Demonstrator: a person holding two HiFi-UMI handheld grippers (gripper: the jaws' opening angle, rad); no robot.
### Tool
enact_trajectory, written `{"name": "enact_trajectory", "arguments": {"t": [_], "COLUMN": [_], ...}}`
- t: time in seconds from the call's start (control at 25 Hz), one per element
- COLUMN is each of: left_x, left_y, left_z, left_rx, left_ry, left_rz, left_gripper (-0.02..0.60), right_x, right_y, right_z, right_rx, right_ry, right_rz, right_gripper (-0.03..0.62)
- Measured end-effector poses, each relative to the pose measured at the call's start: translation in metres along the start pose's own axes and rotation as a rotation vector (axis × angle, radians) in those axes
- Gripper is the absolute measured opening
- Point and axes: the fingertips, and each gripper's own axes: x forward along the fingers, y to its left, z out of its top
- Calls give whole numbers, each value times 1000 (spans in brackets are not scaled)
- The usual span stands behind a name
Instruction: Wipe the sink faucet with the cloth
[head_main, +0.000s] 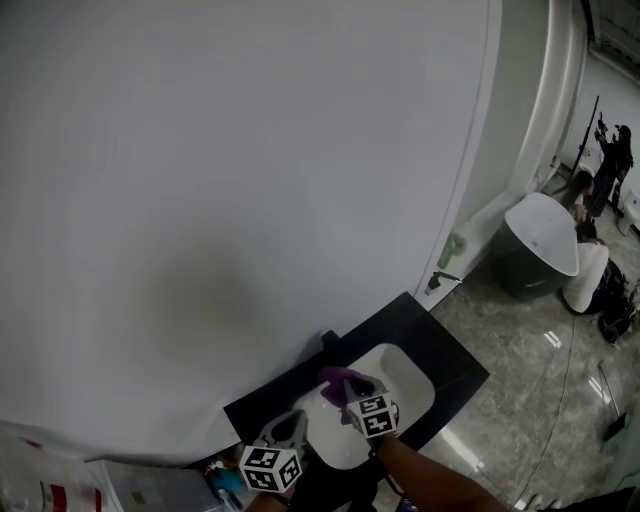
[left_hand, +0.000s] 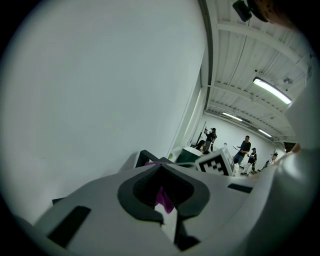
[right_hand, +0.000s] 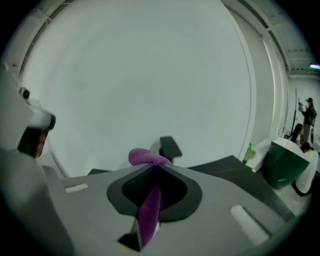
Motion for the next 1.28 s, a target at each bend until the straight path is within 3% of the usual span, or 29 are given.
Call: {"name": "enact_trajectory", "arguments": {"t": [0.12, 0.2, 0.32, 0.44, 0.64, 1.0, 1.28], "left_x": [-2, -3, -3, -5, -8, -8, -2], "left_y": [1, 1, 3, 4, 1, 5, 0], "left_z": [-2, -4, -7, -7, -5, -7, -10], "left_rx": [0, 1, 0, -11, 0, -1, -4], "left_ry": [2, 5, 10, 4, 0, 7, 14], "left_rz": [14, 23, 34, 35, 25, 41, 26], "left_gripper": [5, 5, 5, 5, 5, 5, 5], "right_x": [23, 51, 70, 50, 20, 76, 22], "right_y": [-23, -38, -47, -32, -2, -15, 12], "right_z": [56, 67, 55, 36, -28, -14, -68], "right_rx": [8, 8, 19, -3, -9, -9, 6], "right_ry": [-66, -24, 45, 31, 92, 101, 96], "right_rz": [-18, -23, -19, -2, 48, 51, 129], "right_gripper": [28, 28, 29, 28, 29, 29, 29]}}
